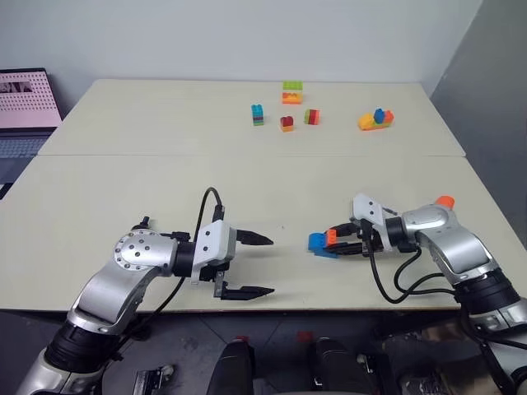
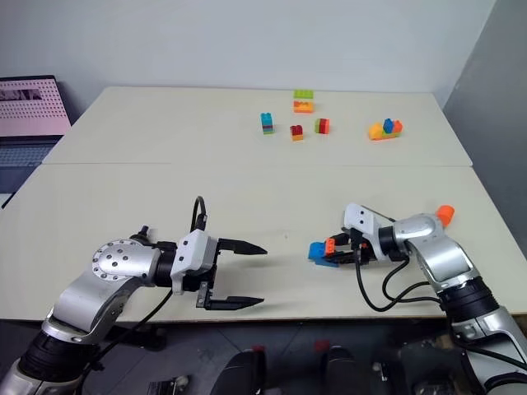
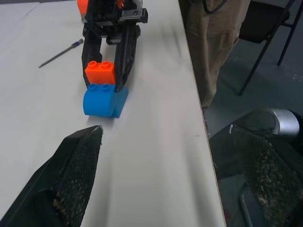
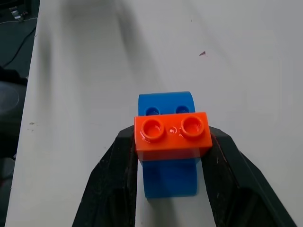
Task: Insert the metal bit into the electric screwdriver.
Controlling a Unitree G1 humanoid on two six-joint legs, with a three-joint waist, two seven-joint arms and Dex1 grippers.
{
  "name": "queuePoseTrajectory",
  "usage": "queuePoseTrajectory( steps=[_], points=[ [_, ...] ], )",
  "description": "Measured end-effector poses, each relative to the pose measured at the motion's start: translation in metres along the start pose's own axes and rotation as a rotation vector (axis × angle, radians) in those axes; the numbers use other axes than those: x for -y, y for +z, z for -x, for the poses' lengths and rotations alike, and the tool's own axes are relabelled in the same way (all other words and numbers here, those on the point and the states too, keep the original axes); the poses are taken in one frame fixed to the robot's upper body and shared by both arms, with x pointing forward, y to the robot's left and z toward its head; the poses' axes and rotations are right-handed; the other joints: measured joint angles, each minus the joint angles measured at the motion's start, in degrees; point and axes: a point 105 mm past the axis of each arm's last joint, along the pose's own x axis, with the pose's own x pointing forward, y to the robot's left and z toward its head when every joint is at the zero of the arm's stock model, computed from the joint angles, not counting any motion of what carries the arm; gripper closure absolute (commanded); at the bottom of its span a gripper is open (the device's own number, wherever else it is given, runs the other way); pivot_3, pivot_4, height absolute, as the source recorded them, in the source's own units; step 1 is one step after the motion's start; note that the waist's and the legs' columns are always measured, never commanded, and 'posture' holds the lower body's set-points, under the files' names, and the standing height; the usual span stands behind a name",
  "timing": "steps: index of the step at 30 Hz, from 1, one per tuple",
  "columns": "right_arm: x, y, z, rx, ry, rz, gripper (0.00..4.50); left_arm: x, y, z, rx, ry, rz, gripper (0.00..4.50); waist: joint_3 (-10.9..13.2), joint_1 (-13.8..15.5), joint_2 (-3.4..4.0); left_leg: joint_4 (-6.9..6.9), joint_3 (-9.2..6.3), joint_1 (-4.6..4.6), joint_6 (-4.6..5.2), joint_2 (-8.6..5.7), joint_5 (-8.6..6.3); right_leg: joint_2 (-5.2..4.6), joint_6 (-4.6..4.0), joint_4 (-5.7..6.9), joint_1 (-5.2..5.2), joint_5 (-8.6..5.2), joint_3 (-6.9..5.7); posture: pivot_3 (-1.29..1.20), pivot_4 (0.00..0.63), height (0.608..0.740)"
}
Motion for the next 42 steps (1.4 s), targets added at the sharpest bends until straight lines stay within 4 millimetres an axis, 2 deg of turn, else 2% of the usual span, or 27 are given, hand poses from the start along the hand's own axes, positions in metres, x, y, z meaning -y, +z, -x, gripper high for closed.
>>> queuePoseTrajectory(
  steps=[3, 6, 9, 10, 13, 15, 19, 20, 22, 27, 30, 31, 32, 34, 40, 42],
  points=[
    [0.001, 0.001, 0.013, 0.025, -0.076, -0.004, 3.01, -0.004, 0.012, -0.007, 0.057, -0.005, 0.008, 0.0, 0.0, 0.41, -0.01, 0.02, -0.02, -0.03, 0.0, -0.01, 0.0, 0.0, 0.02, 0.0, 0.01, 0.01, -0.02, 0.0, 0.15, 0.74],
    [0.005, -0.003, 0.042, 0.053, -0.247, -0.042, 3.01, -0.008, 0.025, -0.014, 0.111, -0.015, -0.008, 0.0, -0.01, 0.64, -0.02, 0.03, -0.01, -0.02, 0.0, -0.03, 0.0, -0.01, 0.04, 0.01, 0.03, 0.02, 0.0, 0.0, 0.15, 0.74],
    [0.007, -0.021, 0.076, 0.038, -0.438, -0.111, 3.01, -0.01, 0.03, -0.021, 0.146, -0.025, -0.012, 0.0, -0.03, 1.4, -0.01, 0.02, -0.01, -0.03, 0.0, -0.06, 0.0, -0.01, 0.04, -0.01, 0.03, 0.01, 0.0, 0.0, 0.15, 0.74],
    [0.009, -0.033, 0.097, 0.023, -0.549, -0.16, 3.01, -0.011, 0.031, -0.024, 0.164, -0.028, -0.007, 0.0, -0.03, 1.44, -0.01, 0.04, 0.0, -0.02, 0.0, -0.05, 0.0, 0.0, 0.04, -0.01, 0.04, 0.02, 0.02, 0.0, 0.15, 0.74],
    [0.009, -0.045, 0.122, 0.0, -0.694, -0.201, 3.01, -0.014, 0.035, -0.032, 0.194, -0.044, -0.004, 0.0, -0.04, 1.29, 0.0, 0.06, 0.05, 0.05, 0.0, -0.06, 0.01, 0.0, 0.02, 0.02, 0.07, 0.02, 0.1, 0.0, 0.15, 0.74],
    [0.009, -0.06, 0.142, -0.021, -0.837, -0.256, 3.01, -0.013, 0.042, -0.04, 0.226, -0.064, -0.009, 0.0, -0.06, 1.14, -0.01, 0.06, 0.08, 0.13, 0.01, -0.05, 0.01, 0.01, -0.03, 0.05, 0.08, 0.03, 0.16, 0.0, 0.15, 0.74],
    [0.012, -0.073, 0.162, -0.041, -0.993, -0.298, 3.01, -0.013, 0.045, -0.044, 0.237, -0.082, -0.006, 0.0, -0.06, 0.54, -0.01, 0.07, 0.16, 0.22, 0.01, -0.06, 0.02, 0.04, -0.16, 0.14, 0.08, -0.01, 0.3, 0.0, 0.15, 0.74],
    [0.016, -0.082, 0.17, -0.05, -1.069, -0.329, 3.01, -0.011, 0.046, -0.047, 0.241, -0.1, -0.008, 0.0, -0.07, 0.46, -0.02, 0.1, 0.18, 0.23, 0.01, -0.06, 0.02, 0.04, -0.18, 0.14, 0.08, 0.0, 0.33, 0.0, 0.15, 0.74],
    [0.019, -0.094, 0.175, -0.064, -1.121, -0.373, 3.01, -0.011, 0.044, -0.05, 0.246, -0.105, 0.001, 0.0, -0.07, 0.4, -0.02, 0.1, 0.28, 0.25, 0.02, -0.07, 0.03, 0.04, -0.17, 0.14, 0.08, 0.01, 0.43, 0.0, 0.15, 0.74],
    [0.037, -0.105, 0.187, -0.062, -1.257, -0.435, 3.01, -0.011, 0.041, -0.056, 0.24, -0.11, 0.009, 0.0, -0.07, -0.18, -0.01, 0.1, 0.82, 0.34, 0.02, -0.09, 0.03, 0.06, -0.04, 0.16, -0.02, 0.09, 1.0, 0.0, 0.15, 0.74],
    [0.037, -0.111, 0.188, -0.068, -1.271, -0.464, 3.01, -0.012, 0.041, -0.057, 0.233, -0.094, 0.008, 0.0, -0.07, -0.19, -0.01, 0.09, 0.89, 0.34, 0.03, -0.09, 0.02, 0.06, -0.02, 0.1, -0.03, 0.1, 1.08, 0.0, 0.15, 0.74],
    [0.037, -0.113, 0.185, -0.061, -1.269, -0.483, 2.3, -0.013, 0.04, -0.057, 0.229, -0.085, 0.008, 0.0, -0.07, -0.19, -0.01, 0.08, 0.93, 0.34, 0.03, -0.09, 0.02, 0.06, 0.0, 0.09, -0.04, 0.11, 1.12, 0.0, 0.15, 0.74],
    [0.037, -0.114, 0.184, -0.055, -1.269, -0.496, 2.17, -0.014, 0.04, -0.057, 0.227, -0.081, 0.009, 0.0, -0.07, -0.19, -0.01, 0.08, 0.94, 0.34, 0.03, -0.09, 0.02, 0.07, 0.01, 0.09, -0.04, 0.11, 1.13, 0.0, 0.15, 0.74],
    [0.038, -0.114, 0.182, -0.043, -1.266, -0.515, 1.56, -0.015, 0.04, -0.057, 0.222, -0.067, 0.01, 0.0, -0.07, -0.19, -0.01, 0.08, 0.95, 0.34, 0.03, -0.09, 0.02, 0.07, 0.04, 0.09, -0.04, 0.13, 1.16, 0.0, 0.15, 0.74],
    [0.037, -0.113, 0.184, -0.015, -1.268, -0.531, 0.17, -0.022, 0.036, -0.057, 0.192, -0.005, 0.012, 0.0, -0.07, -0.19, -0.01, 0.1, 0.98, 0.35, 0.03, -0.1, 0.02, 0.07, 0.08, 0.08, -0.04, 0.16, 1.21, 0.0, 0.15, 0.74],
    [0.034, -0.112, 0.189, -0.017, -1.277, -0.513, 0.03, -0.025, 0.032, -0.056, 0.171, 0.028, 0.03, 0.0, -0.07, -0.18, -0.01, 0.09, 0.98, 0.35, 0.03, -0.1, 0.02, 0.07, 0.09, 0.07, -0.05, 0.16, 1.22, 0.0, 0.15, 0.74]
  ],
)
